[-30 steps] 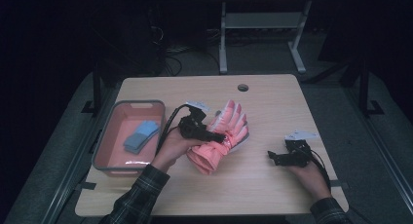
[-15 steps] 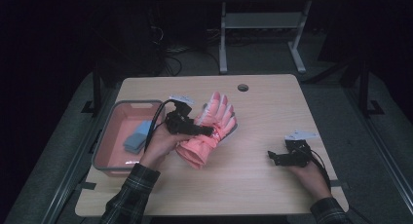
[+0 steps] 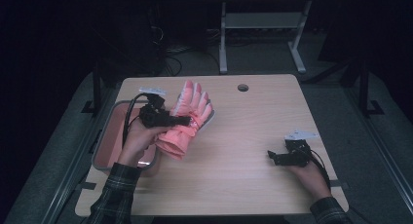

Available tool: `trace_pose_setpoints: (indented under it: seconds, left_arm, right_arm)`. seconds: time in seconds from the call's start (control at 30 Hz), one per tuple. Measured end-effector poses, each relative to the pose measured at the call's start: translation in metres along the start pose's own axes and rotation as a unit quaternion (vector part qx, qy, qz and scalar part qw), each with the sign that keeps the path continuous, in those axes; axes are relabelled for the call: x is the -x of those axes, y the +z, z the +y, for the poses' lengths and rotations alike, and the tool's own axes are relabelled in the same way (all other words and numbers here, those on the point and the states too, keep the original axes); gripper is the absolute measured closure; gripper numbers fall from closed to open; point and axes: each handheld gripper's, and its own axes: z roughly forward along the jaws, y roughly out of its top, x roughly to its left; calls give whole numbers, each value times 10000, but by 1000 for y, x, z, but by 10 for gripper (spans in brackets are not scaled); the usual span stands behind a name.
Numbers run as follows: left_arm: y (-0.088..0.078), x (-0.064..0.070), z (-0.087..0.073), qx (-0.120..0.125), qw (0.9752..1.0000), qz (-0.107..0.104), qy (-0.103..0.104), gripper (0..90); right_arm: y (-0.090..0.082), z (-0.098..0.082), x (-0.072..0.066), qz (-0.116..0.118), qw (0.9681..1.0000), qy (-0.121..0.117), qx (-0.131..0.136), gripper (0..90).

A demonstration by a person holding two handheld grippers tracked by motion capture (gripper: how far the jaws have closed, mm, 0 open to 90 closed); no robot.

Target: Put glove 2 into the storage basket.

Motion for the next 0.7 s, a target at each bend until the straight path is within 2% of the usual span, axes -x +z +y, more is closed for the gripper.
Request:
trace_pose_setpoints:
  seconds: [0.07,0.17,0.37,0.57,0.7]
  left_arm:
    - [-4,-2,-1,41,10000,31,-31,578]
    - [-22,-10,-5,156,9997,132,-143,577]
    - [-45,-20,-12,321,9986,290,-300,576]
    - [-70,-33,-22,520,9963,446,-518,574]
    - [-84,-40,-30,569,9947,563,-638,574]
  right_arm:
    - [0,0,0,-1,10000,4,0,130]
    - [0,0,0,-2,10000,4,1,130]
    - [0,0,0,-4,10000,2,5,130]
    - [0,0,0,-4,10000,3,5,130]
    - [0,0,0,-11,10000,8,9,130]
